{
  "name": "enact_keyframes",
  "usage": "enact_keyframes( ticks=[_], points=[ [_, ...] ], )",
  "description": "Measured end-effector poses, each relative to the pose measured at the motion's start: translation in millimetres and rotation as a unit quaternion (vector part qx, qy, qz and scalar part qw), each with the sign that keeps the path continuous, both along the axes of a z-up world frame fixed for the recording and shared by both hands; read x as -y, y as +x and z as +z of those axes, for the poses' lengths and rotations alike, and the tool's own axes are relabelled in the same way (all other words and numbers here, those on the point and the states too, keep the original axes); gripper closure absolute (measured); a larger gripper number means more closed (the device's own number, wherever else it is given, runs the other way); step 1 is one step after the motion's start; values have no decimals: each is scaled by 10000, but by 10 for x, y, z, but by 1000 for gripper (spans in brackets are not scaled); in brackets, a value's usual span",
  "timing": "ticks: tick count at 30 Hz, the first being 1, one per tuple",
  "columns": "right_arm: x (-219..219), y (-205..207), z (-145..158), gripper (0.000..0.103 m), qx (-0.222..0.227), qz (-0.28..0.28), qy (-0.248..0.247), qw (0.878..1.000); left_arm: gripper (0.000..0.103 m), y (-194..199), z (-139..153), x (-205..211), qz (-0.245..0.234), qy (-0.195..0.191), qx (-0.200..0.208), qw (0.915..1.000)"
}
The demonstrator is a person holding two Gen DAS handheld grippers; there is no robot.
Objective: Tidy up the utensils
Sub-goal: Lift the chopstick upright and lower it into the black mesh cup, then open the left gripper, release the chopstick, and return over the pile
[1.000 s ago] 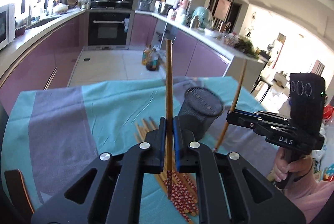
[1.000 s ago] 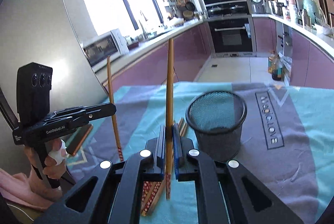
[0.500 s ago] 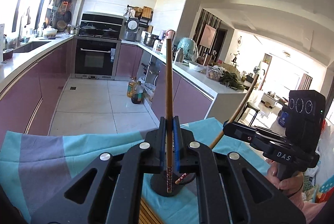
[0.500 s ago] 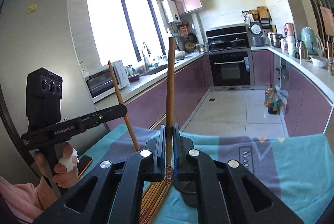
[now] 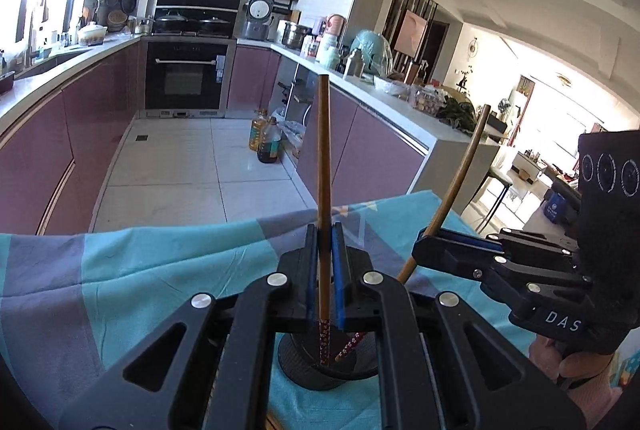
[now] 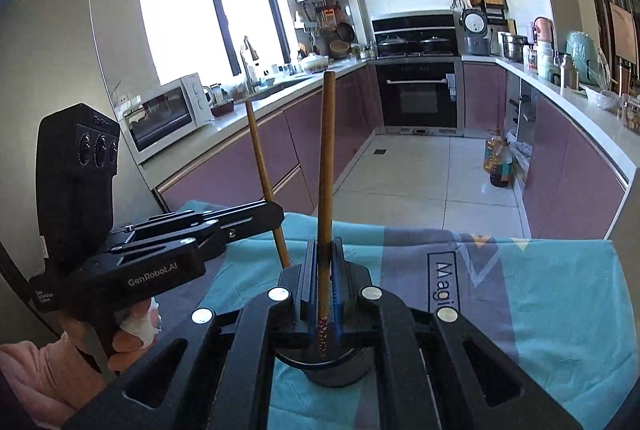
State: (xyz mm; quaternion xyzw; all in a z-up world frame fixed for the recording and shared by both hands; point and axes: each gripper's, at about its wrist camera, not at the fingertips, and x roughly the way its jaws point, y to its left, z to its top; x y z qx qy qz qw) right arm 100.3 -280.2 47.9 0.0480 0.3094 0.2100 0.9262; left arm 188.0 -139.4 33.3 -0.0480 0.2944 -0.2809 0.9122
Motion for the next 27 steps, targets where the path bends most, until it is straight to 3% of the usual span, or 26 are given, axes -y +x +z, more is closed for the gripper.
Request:
enact_keyframes(
  ticks=[5,13,18,20,24,27],
  points=[
    [-98,88,-160,97,-403,77,-129,9991,95,212,-309,71,-26,169,-238,9996],
    [-173,251,-257,97,-579,-22,-137,9982,94,325,-438,67,4,309,-321,9990],
    [-183,338,-315,94,-624,-142,-96,9979,87,251,-443,-28,109,227,-292,9993],
    [-162,353,-334,93,-622,-217,-45,9978,79,209,-392,-120,185,188,-202,9994],
    [-101,277,-315,78,-478,-357,18,9982,71,23,-334,-401,370,213,10,9991],
    [-92,87,-243,77,-282,-254,62,9993,64,-175,-328,-633,483,325,107,9982]
  ],
)
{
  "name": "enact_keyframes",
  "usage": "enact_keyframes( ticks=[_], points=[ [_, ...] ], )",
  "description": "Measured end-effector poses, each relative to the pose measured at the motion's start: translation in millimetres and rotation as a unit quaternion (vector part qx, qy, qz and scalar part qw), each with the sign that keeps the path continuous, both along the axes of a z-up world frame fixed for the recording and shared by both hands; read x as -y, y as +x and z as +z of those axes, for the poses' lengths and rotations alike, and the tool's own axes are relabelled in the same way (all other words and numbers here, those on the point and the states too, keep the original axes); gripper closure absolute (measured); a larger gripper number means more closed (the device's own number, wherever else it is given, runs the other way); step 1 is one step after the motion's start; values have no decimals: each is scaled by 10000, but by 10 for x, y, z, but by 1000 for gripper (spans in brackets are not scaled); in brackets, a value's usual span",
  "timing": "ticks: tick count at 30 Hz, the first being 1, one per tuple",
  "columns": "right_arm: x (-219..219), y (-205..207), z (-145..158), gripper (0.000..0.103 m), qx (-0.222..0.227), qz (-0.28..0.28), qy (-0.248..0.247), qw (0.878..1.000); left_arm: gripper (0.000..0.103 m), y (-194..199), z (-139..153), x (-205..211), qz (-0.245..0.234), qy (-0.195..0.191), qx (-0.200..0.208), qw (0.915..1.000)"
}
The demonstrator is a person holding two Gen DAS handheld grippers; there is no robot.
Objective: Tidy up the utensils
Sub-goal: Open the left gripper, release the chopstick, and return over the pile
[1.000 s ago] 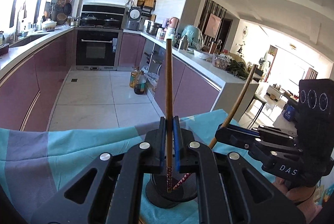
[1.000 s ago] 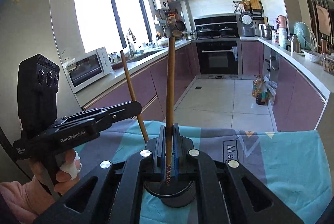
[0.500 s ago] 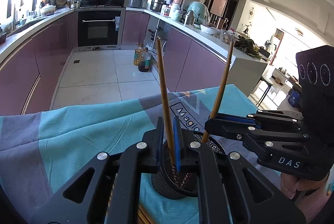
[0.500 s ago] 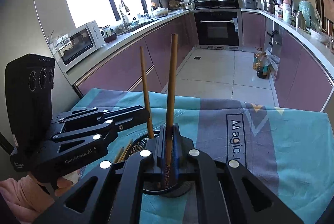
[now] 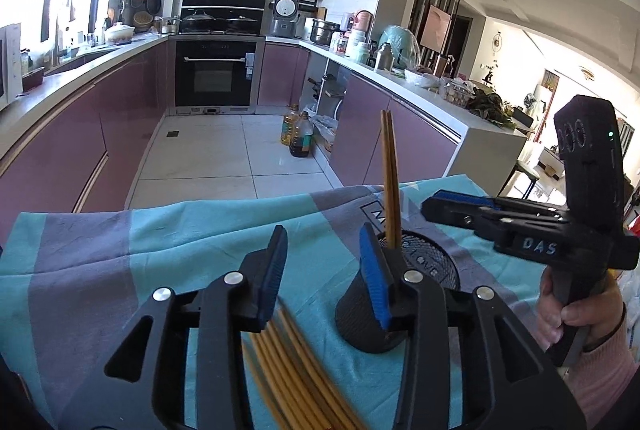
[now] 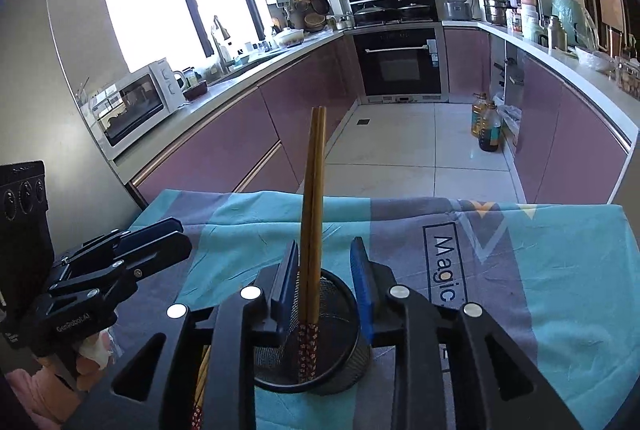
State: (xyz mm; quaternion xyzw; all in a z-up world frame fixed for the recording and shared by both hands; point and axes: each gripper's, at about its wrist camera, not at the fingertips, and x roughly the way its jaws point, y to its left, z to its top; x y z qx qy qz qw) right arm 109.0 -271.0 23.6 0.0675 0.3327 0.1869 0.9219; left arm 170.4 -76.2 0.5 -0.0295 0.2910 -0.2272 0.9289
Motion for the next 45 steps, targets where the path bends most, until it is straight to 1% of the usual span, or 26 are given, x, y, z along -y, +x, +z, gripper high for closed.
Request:
enact_keyframes(
  ticks=[2,4,6,7,10,11,13,16,17,20,22,25,29,33,37,40,41,45],
  points=[
    [-23,-151,46,75,137,180,28,9997,61,-107,-50,-156,73,154,-13,9999],
    [-96,-343,96,73,277,447,13,9986,60,-183,-136,-298,96,273,-106,9995],
    [-182,-508,104,69,337,744,23,9967,60,-258,-278,-407,126,420,-310,9986],
    [-229,-567,83,69,310,857,17,9958,60,-306,-371,-473,118,467,-412,9980],
    [-391,-664,-71,69,114,1098,-69,9939,60,-394,-631,-599,127,678,-689,9952],
    [-453,-673,-148,69,23,1129,-147,9935,60,-414,-712,-627,128,716,-760,9944],
    [-557,-655,-316,69,-232,1213,-152,9922,60,-461,-862,-661,98,759,-943,9926],
    [-710,-604,-600,69,-583,1145,-382,9910,60,-520,-1034,-691,102,798,-1113,9905],
    [-742,-582,-687,69,-701,1144,-373,9903,60,-539,-1069,-708,95,814,-1158,9899],
    [-809,-535,-883,69,-946,1041,-449,9890,58,-584,-1138,-662,84,855,-1211,9889],
    [-825,-514,-957,69,-1030,989,-455,9887,57,-598,-1157,-610,62,850,-1244,9886],
    [-845,-488,-1007,69,-1086,929,-451,9887,57,-652,-1183,-553,20,905,-1236,9882],
    [-908,-454,-1067,69,-1121,842,-599,9883,59,-650,-1223,-506,24,980,-1297,9867],
    [-926,-444,-1071,70,-1093,781,-680,9886,63,-623,-1252,-498,52,1049,-1372,9850],
    [-929,-429,-1093,70,-1104,748,-737,9883,63,-602,-1277,-501,33,1060,-1387,9847],
    [-900,-439,-1091,71,-1116,730,-788,9879,65,-594,-1283,-502,3,1054,-1394,9846],
    [-901,-442,-1094,73,-1121,720,-821,9877,67,-595,-1285,-504,-4,1059,-1397,9845],
    [-915,-473,-1082,73,-1070,701,-1019,9865,68,-602,-1299,-542,25,1124,-1436,9832]
  ],
)
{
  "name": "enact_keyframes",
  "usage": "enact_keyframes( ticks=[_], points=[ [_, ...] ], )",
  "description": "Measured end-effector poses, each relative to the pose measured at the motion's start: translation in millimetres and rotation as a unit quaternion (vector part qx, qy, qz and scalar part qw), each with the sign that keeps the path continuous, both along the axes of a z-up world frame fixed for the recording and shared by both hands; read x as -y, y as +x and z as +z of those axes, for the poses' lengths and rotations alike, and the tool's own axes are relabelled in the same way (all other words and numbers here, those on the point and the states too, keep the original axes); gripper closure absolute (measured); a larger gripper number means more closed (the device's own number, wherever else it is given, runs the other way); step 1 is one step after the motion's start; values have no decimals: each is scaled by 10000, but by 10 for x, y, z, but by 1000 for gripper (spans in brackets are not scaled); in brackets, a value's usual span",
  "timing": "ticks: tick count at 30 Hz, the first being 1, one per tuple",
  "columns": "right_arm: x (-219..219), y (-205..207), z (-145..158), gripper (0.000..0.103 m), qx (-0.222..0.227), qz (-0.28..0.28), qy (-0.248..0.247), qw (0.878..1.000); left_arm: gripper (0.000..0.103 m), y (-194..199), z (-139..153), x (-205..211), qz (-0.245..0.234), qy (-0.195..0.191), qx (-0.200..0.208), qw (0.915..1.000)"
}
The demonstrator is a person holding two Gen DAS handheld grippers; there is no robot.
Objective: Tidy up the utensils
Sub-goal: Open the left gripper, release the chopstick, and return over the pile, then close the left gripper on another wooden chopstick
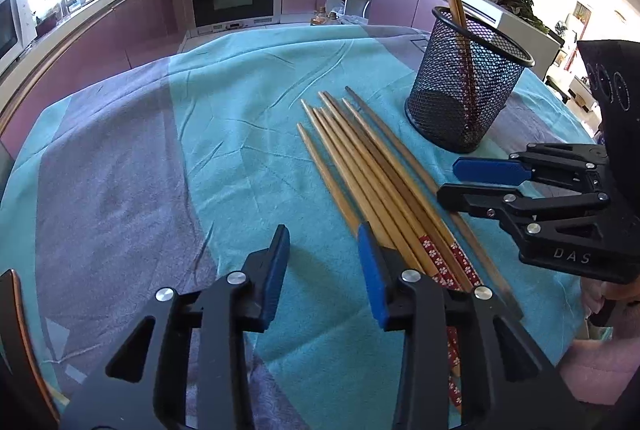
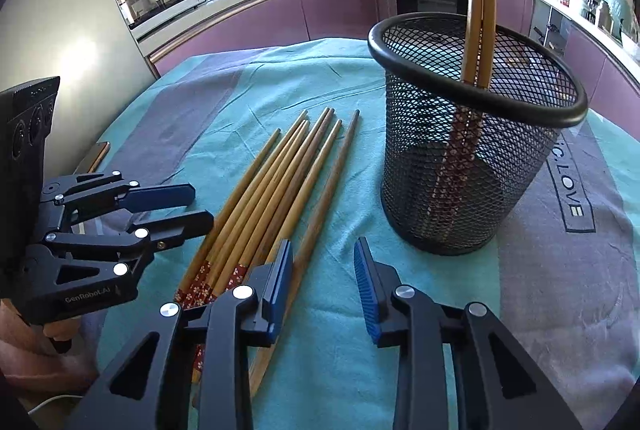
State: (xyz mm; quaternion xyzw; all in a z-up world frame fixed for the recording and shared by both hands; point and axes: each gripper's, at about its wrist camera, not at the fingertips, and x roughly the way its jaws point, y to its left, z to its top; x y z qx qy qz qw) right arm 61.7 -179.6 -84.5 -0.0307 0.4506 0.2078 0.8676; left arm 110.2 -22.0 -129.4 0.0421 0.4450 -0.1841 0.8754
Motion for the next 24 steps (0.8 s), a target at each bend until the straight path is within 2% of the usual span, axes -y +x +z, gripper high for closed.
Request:
enact_keyframes(
  ticks=[5,8,12,17,24],
  points=[
    [-40,13,-14,74,16,9,-81,10000,63,4,16,-25,-23,-296,-57,9995],
    [-74,37,-28,74,18,14,-81,10000,63,17,19,30,-58,-256,-13,9997],
    [-74,48,-36,76,28,-12,-99,9999,66,62,-37,49,-47,-209,-107,9997],
    [-70,88,-37,78,51,-82,-115,9999,75,98,-45,21,-13,-215,-133,9997],
    [-126,137,-47,81,157,-169,-201,9995,78,232,-78,44,35,-151,-164,9997]
  ],
)
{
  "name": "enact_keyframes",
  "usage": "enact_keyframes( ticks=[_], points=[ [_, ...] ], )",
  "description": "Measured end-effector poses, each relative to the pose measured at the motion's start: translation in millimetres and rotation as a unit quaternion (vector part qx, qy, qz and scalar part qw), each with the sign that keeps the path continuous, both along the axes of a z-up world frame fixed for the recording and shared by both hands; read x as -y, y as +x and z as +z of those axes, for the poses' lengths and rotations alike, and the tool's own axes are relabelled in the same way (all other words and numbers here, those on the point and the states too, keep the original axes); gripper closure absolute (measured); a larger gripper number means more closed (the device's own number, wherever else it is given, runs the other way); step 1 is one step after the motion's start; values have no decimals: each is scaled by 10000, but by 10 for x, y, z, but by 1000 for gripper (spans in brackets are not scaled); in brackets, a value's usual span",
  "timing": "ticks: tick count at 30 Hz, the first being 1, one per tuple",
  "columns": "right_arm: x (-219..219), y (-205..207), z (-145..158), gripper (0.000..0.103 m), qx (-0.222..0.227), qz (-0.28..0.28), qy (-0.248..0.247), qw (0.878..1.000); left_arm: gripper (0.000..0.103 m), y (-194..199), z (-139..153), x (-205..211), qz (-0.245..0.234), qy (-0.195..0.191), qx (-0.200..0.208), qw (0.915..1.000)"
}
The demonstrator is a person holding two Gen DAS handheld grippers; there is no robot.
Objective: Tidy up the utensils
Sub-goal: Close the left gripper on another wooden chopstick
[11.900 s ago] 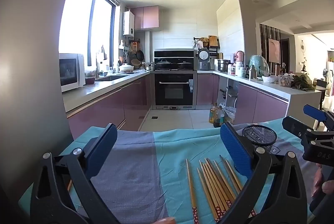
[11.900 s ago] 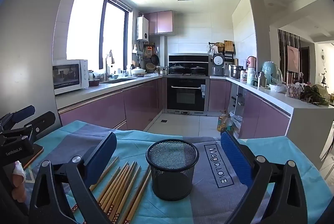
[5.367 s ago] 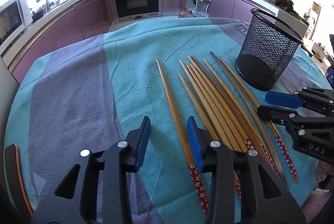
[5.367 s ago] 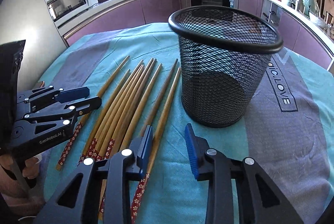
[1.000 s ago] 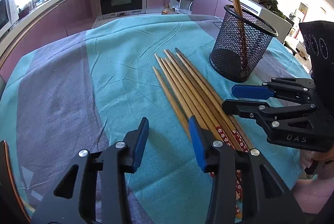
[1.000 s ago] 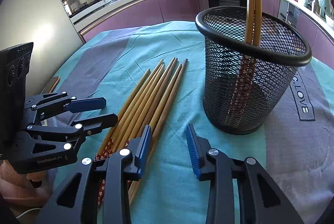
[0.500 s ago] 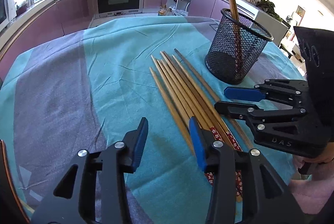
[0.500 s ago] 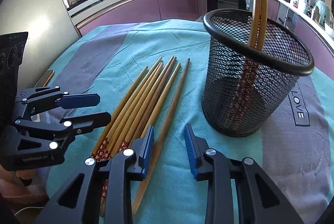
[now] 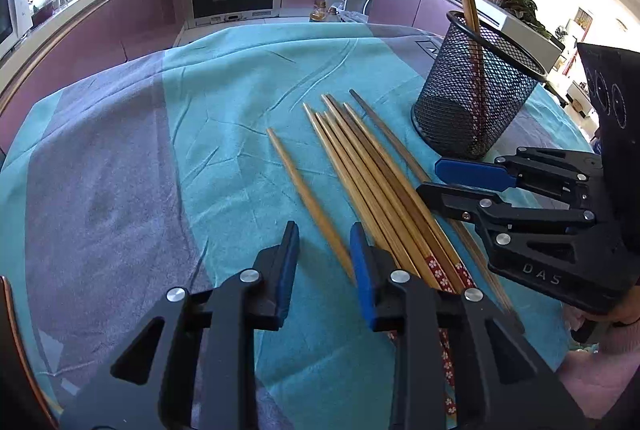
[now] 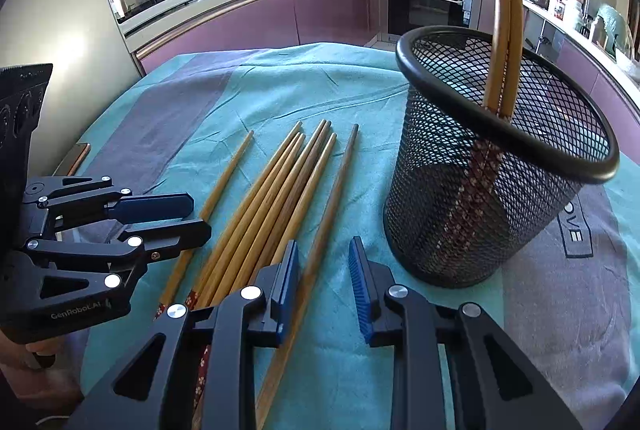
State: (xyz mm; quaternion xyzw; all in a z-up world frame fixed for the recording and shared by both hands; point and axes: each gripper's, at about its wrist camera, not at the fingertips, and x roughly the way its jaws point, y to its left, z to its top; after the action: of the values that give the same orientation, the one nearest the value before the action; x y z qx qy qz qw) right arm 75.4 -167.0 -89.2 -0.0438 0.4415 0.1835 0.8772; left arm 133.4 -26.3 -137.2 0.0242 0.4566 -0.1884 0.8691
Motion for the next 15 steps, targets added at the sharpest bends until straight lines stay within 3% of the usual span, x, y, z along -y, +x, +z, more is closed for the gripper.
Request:
enact_keyframes(
  ticks=[4,8,15],
  points=[
    [19,9,-1,92,-36,-55,140,9999,88,73,-9,-3,135,-31,-29,9999],
    [55,1,-2,95,-74,-127,295,9995,95,66,-17,-27,233,-174,-79,9995],
    [140,-40,53,97,-109,-136,571,9982,95,34,24,-75,364,-335,-70,9987]
  ],
)
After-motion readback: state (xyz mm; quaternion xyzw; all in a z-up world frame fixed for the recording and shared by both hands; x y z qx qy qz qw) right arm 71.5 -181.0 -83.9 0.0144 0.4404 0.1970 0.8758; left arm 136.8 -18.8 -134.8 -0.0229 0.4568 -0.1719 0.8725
